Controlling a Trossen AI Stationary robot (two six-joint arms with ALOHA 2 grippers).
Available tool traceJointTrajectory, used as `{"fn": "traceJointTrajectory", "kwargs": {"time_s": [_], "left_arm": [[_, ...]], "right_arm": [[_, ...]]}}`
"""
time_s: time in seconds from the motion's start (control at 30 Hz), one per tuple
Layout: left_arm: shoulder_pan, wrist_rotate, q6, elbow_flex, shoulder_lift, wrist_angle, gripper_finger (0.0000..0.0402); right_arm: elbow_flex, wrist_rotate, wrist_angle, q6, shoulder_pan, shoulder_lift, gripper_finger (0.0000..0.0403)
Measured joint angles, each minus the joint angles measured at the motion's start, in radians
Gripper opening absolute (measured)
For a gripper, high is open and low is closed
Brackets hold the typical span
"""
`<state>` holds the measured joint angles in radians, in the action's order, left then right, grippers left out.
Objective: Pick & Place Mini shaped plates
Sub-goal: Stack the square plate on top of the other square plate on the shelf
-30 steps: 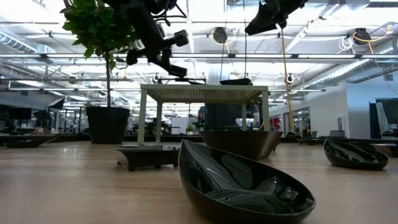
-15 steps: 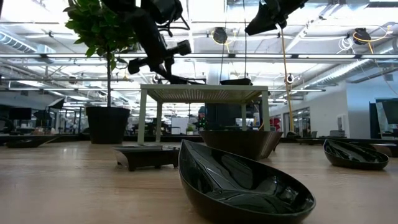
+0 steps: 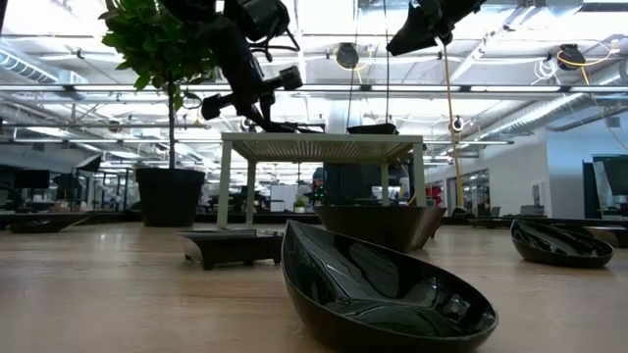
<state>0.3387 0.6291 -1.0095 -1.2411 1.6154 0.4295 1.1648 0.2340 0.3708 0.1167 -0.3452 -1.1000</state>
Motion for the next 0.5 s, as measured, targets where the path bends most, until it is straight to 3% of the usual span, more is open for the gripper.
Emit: {"fn": "traceJointTrajectory", "kwargs": {"time_s": [0.37, 0.5], "left_arm": [[0.004, -0.001, 0.074, 0.000, 0.000, -0.001, 0.0032], [0.011, -0.001, 0.097, 0.000, 0.000, -0.010, 0.0061]], "right_arm": [[0.000, 0.000, 0.000, 0.000, 0.000, 0.000, 0.0142], [0.000, 0.000, 0.000, 0.000, 0.000, 0.000, 0.0142]]}}
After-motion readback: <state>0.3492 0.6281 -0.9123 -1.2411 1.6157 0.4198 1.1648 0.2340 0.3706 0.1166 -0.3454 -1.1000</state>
